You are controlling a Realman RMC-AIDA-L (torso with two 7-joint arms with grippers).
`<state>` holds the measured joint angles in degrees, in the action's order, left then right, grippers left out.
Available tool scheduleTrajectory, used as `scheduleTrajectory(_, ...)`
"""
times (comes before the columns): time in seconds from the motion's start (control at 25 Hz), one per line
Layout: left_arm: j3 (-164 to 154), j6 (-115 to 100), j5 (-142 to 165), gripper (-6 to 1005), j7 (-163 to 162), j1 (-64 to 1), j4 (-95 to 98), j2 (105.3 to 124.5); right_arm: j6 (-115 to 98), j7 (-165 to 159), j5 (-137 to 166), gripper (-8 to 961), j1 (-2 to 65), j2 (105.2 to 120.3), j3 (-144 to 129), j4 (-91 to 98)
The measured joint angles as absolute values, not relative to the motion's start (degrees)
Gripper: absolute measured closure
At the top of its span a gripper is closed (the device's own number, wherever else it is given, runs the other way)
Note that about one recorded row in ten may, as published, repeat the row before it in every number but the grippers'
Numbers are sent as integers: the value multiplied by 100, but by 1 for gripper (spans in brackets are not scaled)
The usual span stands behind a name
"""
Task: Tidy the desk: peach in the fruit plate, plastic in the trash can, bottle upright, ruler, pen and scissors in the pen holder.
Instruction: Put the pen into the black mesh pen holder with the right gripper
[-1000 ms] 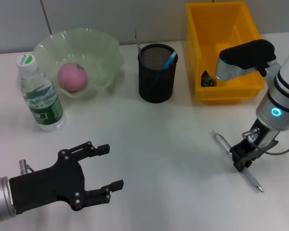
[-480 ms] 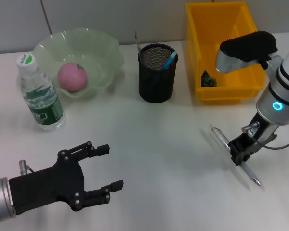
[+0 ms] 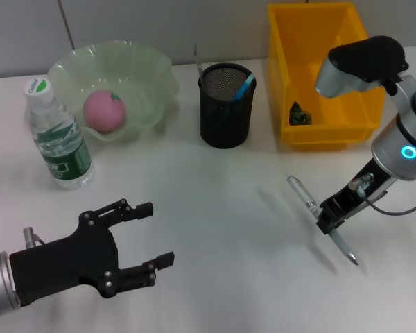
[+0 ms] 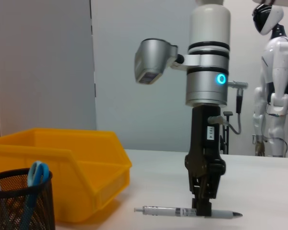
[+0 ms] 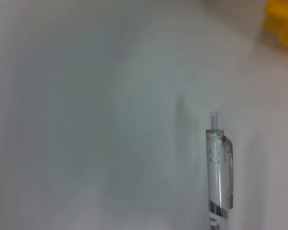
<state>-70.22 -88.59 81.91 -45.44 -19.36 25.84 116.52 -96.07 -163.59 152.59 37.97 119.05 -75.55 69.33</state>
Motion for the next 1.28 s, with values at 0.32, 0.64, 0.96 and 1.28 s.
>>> scheduleTrajectory(0.32, -6927, -8851, 8191, 197, -4731, -1979, 2584, 11665, -9263, -15303, 14380, 827, 3335, 11908, -7084, 7079)
scheduleTrajectory(0.64, -6782, -8848, 8186, 198, -4929, -1986, 2584, 11681, -8832, -13775, 13215, 827, 2929, 11909, -6467, 7020)
scheduleTrajectory(0.96, -6625, -8770, 8180, 198, -4973, -1966, 2540, 11691, -8407, -12365, 11920, 827, 2539, 11914, -6337, 6790)
scheduleTrajectory(1.28, -6618, -8753, 8150, 198, -5053, -1945, 2572, 11707, -8053, -10735, 10619, 827, 2485, 11909, -5982, 5890)
